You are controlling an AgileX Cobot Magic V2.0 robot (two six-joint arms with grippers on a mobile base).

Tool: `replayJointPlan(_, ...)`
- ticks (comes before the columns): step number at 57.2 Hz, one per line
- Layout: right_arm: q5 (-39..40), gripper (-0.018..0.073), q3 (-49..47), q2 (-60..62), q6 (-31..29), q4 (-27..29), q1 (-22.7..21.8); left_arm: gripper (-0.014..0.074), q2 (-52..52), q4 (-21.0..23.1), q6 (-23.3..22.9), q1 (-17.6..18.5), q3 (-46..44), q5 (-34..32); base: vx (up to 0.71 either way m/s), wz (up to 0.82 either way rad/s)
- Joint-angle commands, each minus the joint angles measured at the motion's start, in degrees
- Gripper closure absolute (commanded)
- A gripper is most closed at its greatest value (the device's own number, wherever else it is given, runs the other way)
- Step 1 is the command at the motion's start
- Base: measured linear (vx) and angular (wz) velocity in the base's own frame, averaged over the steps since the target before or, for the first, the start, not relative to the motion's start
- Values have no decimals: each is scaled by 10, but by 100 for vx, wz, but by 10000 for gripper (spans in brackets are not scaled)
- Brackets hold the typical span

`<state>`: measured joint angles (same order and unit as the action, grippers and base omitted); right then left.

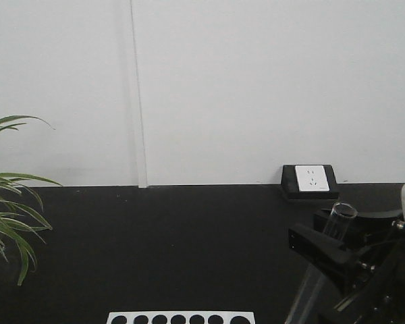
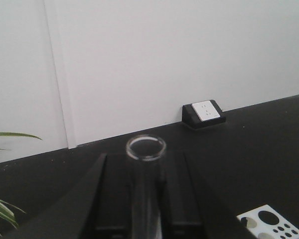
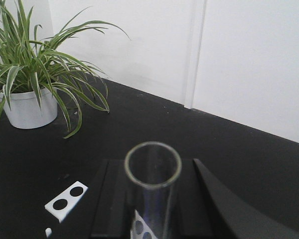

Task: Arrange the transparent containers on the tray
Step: 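Grasp a clear glass tube with the right gripper and lift it out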

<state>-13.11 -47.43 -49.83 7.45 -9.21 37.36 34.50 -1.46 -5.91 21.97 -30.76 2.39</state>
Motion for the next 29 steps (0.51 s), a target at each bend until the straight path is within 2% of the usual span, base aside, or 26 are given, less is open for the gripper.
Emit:
replayJointPlan(1, 49, 568, -16, 7, -6, -3, -1, 395, 1, 5, -3, 3, -22, -54, 0, 0)
replayJointPlan(29, 48, 568, -16, 7, -6, -3, -1, 395, 1, 5, -3, 3, -22, -54, 0, 0)
